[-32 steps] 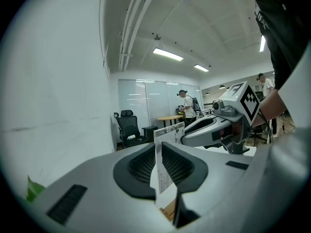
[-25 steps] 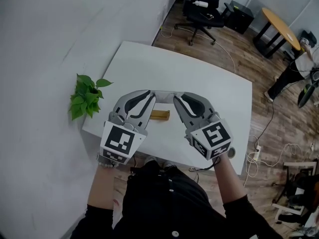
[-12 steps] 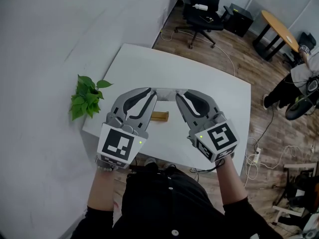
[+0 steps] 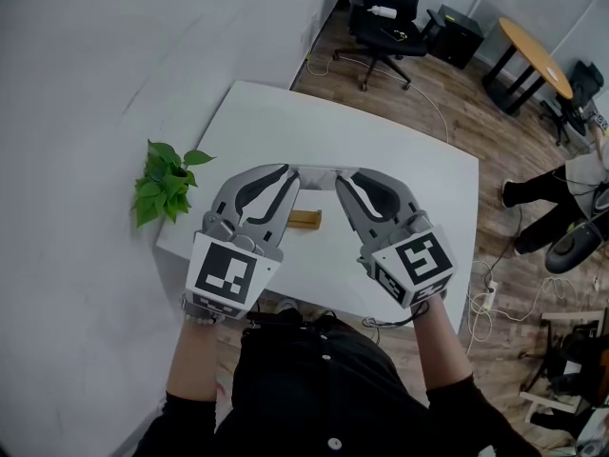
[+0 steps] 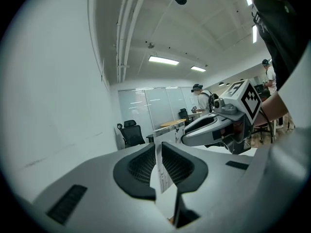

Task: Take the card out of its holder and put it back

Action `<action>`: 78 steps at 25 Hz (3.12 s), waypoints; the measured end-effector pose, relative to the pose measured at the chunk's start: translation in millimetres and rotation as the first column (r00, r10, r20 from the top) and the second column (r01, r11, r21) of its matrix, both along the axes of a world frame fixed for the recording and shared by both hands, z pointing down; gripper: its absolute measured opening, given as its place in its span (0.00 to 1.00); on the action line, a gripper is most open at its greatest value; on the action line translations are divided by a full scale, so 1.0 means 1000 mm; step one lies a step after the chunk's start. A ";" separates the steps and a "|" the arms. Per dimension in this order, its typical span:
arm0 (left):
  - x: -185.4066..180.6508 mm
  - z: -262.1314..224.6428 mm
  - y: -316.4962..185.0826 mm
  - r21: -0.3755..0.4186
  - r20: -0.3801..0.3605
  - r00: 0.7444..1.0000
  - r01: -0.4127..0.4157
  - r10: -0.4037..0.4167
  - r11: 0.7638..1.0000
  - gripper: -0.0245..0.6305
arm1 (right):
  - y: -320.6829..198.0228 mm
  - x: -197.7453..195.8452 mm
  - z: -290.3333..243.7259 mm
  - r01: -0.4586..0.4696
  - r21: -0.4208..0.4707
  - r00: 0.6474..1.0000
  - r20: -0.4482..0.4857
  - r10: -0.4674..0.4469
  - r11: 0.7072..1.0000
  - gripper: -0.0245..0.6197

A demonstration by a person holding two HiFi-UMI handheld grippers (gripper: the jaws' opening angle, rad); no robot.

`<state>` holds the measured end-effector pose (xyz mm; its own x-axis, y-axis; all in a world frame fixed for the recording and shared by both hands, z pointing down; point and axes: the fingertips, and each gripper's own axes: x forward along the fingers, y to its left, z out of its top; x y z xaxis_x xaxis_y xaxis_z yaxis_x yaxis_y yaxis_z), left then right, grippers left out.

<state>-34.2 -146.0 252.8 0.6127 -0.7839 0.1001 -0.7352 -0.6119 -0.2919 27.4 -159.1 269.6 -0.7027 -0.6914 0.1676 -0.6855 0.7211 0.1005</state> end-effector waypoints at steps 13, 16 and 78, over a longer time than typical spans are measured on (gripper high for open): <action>-0.001 0.011 -0.004 -0.033 0.005 1.000 -0.006 0.006 0.999 0.12 | -0.003 -0.001 0.011 -0.008 -0.039 1.000 -0.009 0.007 0.999 0.18; -0.006 0.022 -0.006 -0.040 0.005 1.000 -0.014 0.014 0.999 0.12 | -0.005 -0.006 0.021 -0.011 -0.053 1.000 -0.011 0.010 0.999 0.18; -0.016 0.163 -0.029 -0.274 0.014 0.994 -0.101 0.109 0.956 0.11 | -0.024 -0.016 0.160 -0.030 -0.273 0.994 -0.108 0.001 0.962 0.18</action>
